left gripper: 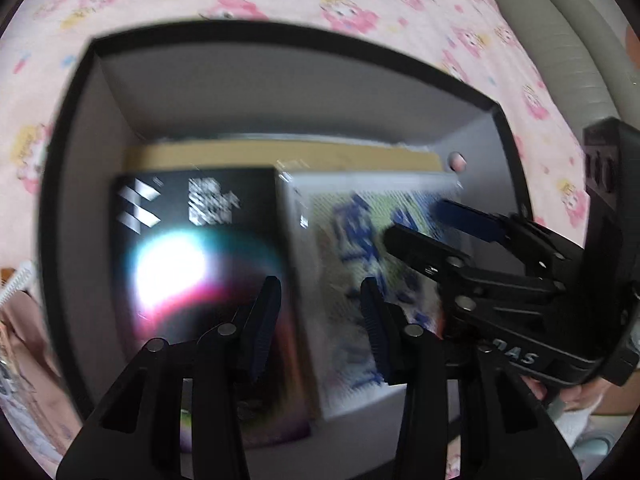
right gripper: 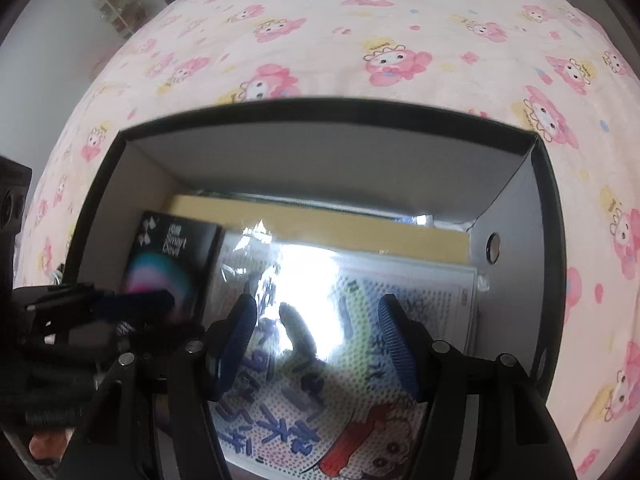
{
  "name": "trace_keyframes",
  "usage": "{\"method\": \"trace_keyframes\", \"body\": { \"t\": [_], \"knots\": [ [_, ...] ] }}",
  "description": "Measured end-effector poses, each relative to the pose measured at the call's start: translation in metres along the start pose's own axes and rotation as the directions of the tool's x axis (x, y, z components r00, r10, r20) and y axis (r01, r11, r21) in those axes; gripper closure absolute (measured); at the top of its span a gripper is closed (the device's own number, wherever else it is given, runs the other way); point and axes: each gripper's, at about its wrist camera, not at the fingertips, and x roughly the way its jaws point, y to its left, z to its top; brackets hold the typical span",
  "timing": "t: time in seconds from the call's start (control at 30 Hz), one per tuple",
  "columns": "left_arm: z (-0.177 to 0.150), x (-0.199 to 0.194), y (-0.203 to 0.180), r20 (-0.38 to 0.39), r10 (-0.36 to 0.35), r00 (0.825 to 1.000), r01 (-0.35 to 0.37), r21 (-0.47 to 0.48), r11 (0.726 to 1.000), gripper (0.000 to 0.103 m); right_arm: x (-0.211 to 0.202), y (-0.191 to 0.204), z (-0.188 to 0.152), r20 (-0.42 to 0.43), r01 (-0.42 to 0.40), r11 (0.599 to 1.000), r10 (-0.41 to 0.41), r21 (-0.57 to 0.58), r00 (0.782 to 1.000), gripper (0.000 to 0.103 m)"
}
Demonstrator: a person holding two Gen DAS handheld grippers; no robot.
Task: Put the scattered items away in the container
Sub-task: 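Open the left gripper and set the Smart Devil box upright in the shoebox, then withdraw the left gripper from the shoebox toward the scattered items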
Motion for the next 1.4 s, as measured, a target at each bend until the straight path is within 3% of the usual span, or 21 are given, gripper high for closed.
{"method": "trace_keyframes", "body": {
  "t": [0.1, 0.3, 0.43, 0.6, 0.83, 0.93, 1.03, 1.07, 1.17, 1.23, 1.4],
  "knots": [
    [0.0, 0.008, 0.005, -0.029, -0.07, 0.997, 0.069, -0.046, 0.997, 0.064, 0.001, -0.003, -0.007, -0.012, 0.018, 1.0, -0.018, 0.025, 1.0, 0.043],
    [-0.009, 0.008, 0.02, -0.031, -0.028, 0.999, 0.024, -0.119, 0.993, 0.088, -0.011, -0.005, -0.014, -0.003, -0.025, 0.999, 0.026, 0.041, 1.0, 0.044],
    [-0.008, 0.012, 0.011, -0.029, 0.003, 1.0, -0.006, -0.108, 0.994, 0.087, -0.016, -0.004, -0.015, 0.02, -0.012, 0.999, 0.011, 0.049, 1.0, 0.044],
    [-0.007, 0.019, -0.008, -0.041, 0.004, 0.999, -0.006, -0.052, 0.999, 0.067, -0.017, -0.008, -0.013, 0.031, -0.023, 0.998, 0.021, 0.066, 0.999, 0.044],
    [-0.019, -0.003, 0.009, 0.018, -0.018, 1.0, 0.019, -0.064, 0.998, 0.067, -0.01, -0.009, -0.006, 0.019, -0.005, 0.999, 0.004, 0.042, 1.0, 0.044],
    [-0.023, -0.017, -0.002, 0.082, 0.023, 0.996, -0.021, -0.023, 1.0, 0.067, -0.007, -0.006, -0.006, 0.017, 0.014, 0.999, -0.015, 0.038, 1.0, 0.044],
    [-0.032, -0.039, -0.015, 0.176, 0.037, 0.984, -0.045, 0.039, 0.998, 0.062, -0.011, -0.004, -0.007, 0.025, 0.033, 0.998, -0.034, 0.045, 0.999, 0.044],
    [-0.037, -0.046, -0.02, 0.214, 0.034, 0.976, -0.048, 0.062, 0.997, 0.05, -0.017, -0.003, -0.008, 0.038, 0.036, 0.998, -0.038, 0.051, 0.999, 0.044],
    [-0.048, -0.075, -0.026, 0.322, 0.043, 0.946, -0.077, 0.093, 0.993, 0.035, -0.052, 0.008, -0.016, 0.133, 0.05, 0.997, -0.056, 0.053, 0.989, 0.042],
    [-0.06, -0.092, -0.035, 0.379, 0.037, 0.925, -0.084, 0.11, 0.99, 0.035, -0.075, 0.016, -0.023, 0.197, 0.096, 0.994, -0.104, 0.05, 0.975, 0.041],
    [-0.1, -0.14, -0.046, 0.448, 0.003, 0.894, -0.086, 0.165, 0.983, 0.035, -0.127, 0.043, -0.053, 0.335, 0.131, 0.99, -0.142, 0.055, 0.931, 0.039]
  ]
}}
